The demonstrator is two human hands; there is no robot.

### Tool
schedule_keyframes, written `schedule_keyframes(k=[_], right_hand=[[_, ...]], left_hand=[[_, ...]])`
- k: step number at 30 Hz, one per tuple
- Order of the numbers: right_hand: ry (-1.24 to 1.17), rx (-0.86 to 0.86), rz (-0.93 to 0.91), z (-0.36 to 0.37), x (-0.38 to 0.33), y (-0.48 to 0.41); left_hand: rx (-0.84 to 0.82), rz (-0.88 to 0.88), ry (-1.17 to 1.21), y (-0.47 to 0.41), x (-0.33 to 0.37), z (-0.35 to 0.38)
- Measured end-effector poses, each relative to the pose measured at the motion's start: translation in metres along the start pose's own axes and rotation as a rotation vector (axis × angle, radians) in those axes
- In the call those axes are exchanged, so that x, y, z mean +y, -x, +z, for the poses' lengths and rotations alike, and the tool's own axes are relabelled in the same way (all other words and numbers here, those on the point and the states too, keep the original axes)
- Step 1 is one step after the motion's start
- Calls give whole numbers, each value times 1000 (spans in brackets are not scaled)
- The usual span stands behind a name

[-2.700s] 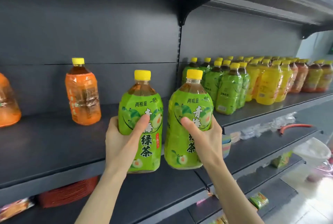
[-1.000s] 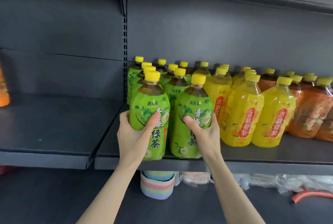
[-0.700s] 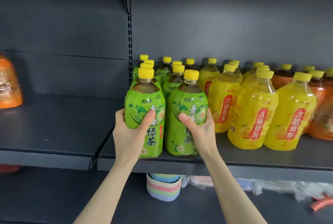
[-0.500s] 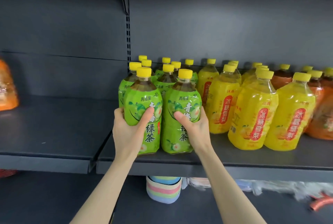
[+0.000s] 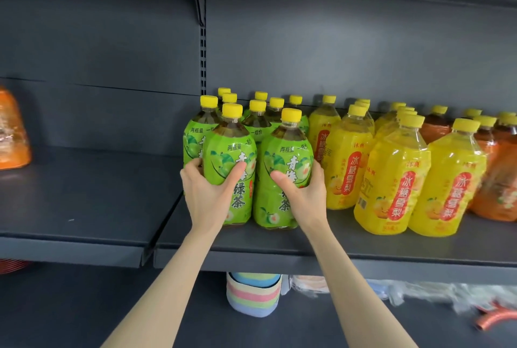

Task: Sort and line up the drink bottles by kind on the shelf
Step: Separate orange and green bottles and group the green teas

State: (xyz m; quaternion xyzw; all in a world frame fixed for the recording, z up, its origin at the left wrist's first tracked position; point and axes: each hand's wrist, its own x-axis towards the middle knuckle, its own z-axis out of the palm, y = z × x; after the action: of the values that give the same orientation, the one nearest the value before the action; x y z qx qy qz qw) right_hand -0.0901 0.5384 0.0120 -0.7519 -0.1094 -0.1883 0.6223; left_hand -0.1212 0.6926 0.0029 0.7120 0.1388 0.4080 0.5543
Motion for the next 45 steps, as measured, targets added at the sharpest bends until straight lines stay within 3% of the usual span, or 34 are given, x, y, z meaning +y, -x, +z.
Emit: schedule_keyframes(k=[4, 10, 13, 16, 21, 27, 37, 45], right_hand=[[63, 25, -16, -3, -6, 13], [318, -72, -56, -18, -30, 27], [434, -32, -150, -29, -39, 35], [414, 24, -268, -32, -53, 48], [270, -21, -348, -8, -89, 71], [150, -122, -359, 65, -125, 116], [-3, -277, -248, 257, -172, 221], [12, -302, -286, 367, -209, 227]], left_hand=[[-34, 46, -121, 7, 6, -7], [-250, 120, -294, 16, 16, -38], [-228, 177, -349, 20, 24, -59], [-208, 222, -312, 27, 42, -82], [-160, 295, -208, 30, 69, -133], [-118, 337, -189, 24, 65, -225], [-78, 240, -268, -18, -9, -425], [-34, 247, -268, -98, -39, -508]])
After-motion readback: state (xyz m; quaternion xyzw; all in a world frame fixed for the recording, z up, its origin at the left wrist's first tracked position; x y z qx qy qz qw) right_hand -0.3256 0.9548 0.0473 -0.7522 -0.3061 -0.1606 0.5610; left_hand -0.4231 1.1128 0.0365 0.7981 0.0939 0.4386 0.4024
